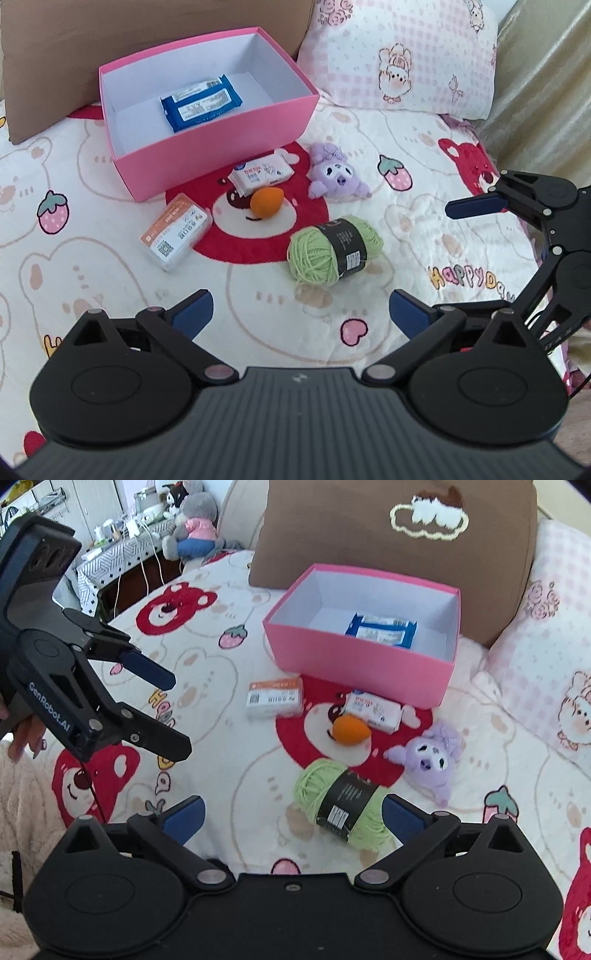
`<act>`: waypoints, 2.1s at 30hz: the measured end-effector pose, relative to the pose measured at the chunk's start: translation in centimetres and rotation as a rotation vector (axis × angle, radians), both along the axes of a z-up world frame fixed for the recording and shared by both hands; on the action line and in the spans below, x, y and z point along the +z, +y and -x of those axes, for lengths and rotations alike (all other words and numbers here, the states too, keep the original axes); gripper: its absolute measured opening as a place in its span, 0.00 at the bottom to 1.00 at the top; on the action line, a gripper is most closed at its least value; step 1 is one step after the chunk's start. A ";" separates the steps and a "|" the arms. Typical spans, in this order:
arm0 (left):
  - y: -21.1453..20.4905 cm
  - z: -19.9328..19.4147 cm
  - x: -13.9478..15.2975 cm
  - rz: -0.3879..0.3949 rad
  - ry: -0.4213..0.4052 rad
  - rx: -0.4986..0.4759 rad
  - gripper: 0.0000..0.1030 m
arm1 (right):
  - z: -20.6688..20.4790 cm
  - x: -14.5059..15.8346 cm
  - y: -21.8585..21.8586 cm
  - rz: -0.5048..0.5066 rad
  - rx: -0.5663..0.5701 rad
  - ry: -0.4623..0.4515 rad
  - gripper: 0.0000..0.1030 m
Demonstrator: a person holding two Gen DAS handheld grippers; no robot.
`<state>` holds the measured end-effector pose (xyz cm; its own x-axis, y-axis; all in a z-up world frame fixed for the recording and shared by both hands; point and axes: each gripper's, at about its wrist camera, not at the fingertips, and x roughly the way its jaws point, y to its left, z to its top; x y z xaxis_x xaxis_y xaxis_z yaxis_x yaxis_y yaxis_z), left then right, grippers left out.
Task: Organize objects
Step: 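Withdraw the right tool from the box toward the green yarn, then lower the right tool onto the green yarn skein and close on it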
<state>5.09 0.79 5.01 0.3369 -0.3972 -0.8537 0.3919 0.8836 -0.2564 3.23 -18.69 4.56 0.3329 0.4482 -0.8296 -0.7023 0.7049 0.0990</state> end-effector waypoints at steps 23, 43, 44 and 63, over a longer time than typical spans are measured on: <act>-1.0 -2.0 -6.2 0.127 0.030 0.047 1.00 | -0.3 -7.0 0.0 -0.019 0.008 -0.111 0.99; -3.1 -4.2 -11.4 0.182 -0.006 -0.004 0.98 | -2.0 -11.5 0.4 0.003 -0.145 -0.232 0.97; -3.3 -4.3 -11.6 0.184 -0.005 -0.006 0.97 | -2.0 -11.4 0.5 0.002 -0.135 -0.241 0.97; -4.2 -6.2 -14.7 0.187 -0.015 -0.014 0.84 | -2.7 -13.6 1.7 -0.030 -0.106 -0.336 0.97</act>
<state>11.32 -3.40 -9.71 0.3423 -0.5528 -0.7598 0.4086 0.8157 -0.4094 5.95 -17.03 -9.08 0.6309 0.4194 -0.6527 -0.6223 0.7759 -0.1030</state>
